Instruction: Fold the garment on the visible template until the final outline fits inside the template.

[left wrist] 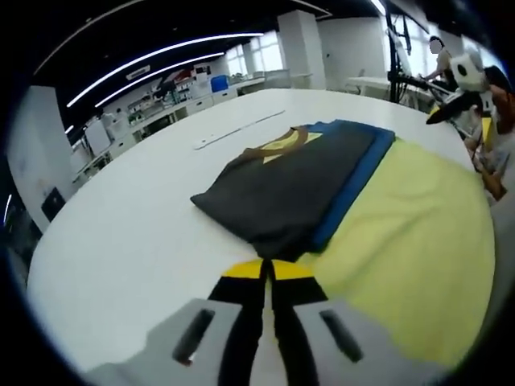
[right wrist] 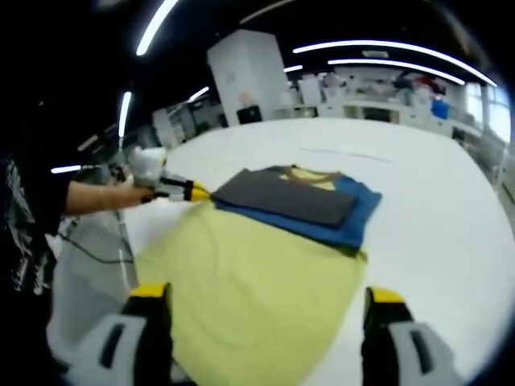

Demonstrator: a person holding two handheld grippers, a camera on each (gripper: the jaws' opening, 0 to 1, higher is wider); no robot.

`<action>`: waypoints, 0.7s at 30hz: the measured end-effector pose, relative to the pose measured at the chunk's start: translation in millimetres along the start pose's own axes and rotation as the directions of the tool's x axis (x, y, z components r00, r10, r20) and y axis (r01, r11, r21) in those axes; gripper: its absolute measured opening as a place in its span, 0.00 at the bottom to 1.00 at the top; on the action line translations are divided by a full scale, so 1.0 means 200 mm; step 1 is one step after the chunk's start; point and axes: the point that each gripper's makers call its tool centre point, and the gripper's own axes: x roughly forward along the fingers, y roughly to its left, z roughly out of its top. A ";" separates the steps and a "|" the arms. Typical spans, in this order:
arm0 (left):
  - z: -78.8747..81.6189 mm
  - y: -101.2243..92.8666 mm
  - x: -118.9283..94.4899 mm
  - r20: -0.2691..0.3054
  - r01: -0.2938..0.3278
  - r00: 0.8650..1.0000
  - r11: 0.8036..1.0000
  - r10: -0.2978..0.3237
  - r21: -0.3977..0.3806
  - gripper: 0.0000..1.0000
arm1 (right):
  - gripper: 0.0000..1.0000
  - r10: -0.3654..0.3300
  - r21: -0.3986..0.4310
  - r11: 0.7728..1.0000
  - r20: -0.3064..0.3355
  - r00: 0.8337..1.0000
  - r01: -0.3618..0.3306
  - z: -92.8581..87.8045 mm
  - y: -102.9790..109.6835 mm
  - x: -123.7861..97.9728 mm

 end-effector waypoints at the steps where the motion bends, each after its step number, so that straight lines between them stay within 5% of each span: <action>1: -0.01 -0.01 0.00 0.002 -0.001 1.000 1.000 0.001 -0.010 0.00 | 0.99 -0.002 0.003 1.000 -0.001 1.000 0.002 0.00 0.00 0.00; 8: -0.06 -0.03 0.02 -0.011 -0.015 1.000 0.999 0.015 -0.043 0.00 | 0.99 -0.007 0.009 1.000 -0.004 1.000 0.007 -0.01 -0.01 0.01; 18: -0.04 0.01 -0.01 -0.005 -0.031 1.000 0.997 0.031 -0.075 0.00 | 0.99 0.033 -0.018 0.999 -0.032 0.999 -0.033 -0.04 0.03 0.01; 21: -0.01 0.00 -0.04 0.019 -0.029 0.999 0.995 0.030 -0.093 0.08 | 0.99 0.057 -0.036 0.998 -0.047 0.997 -0.058 -0.05 0.06 0.00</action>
